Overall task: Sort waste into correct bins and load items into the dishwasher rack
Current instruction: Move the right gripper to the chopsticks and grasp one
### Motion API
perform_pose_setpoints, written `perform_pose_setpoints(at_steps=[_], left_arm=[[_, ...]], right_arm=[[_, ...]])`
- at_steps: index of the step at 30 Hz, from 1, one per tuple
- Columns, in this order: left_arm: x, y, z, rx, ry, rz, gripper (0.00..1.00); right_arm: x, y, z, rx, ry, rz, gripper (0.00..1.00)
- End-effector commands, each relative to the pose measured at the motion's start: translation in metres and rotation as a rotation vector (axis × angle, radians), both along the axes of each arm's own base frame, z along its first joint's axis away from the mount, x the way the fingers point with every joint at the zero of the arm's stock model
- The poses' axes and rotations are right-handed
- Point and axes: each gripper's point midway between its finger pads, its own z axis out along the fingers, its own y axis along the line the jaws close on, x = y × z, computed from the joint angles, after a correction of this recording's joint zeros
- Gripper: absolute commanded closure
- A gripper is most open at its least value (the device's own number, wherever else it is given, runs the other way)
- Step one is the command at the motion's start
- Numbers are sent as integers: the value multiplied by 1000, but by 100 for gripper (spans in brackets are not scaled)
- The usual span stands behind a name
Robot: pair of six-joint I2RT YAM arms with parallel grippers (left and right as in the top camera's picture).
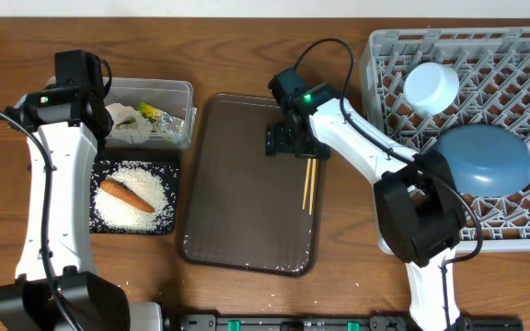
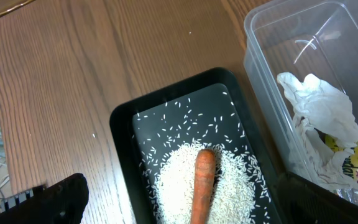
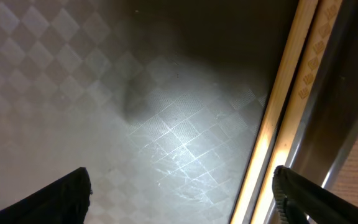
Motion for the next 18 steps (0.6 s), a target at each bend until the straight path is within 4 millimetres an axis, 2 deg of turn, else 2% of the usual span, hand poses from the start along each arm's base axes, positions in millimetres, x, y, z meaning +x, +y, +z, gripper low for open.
perform_pose_setpoints(at_steps=[1,4,18], left_arm=[[-1,2,1,13,2,12,2],[-1,2,1,13,2,12,2],[-1,2,1,13,2,12,2]], right_arm=[[2,3,2,7,-6,-29,16],[4,0,0,-9,-9,-73,20],[7,-9,-12,-69,-19,-82,20]])
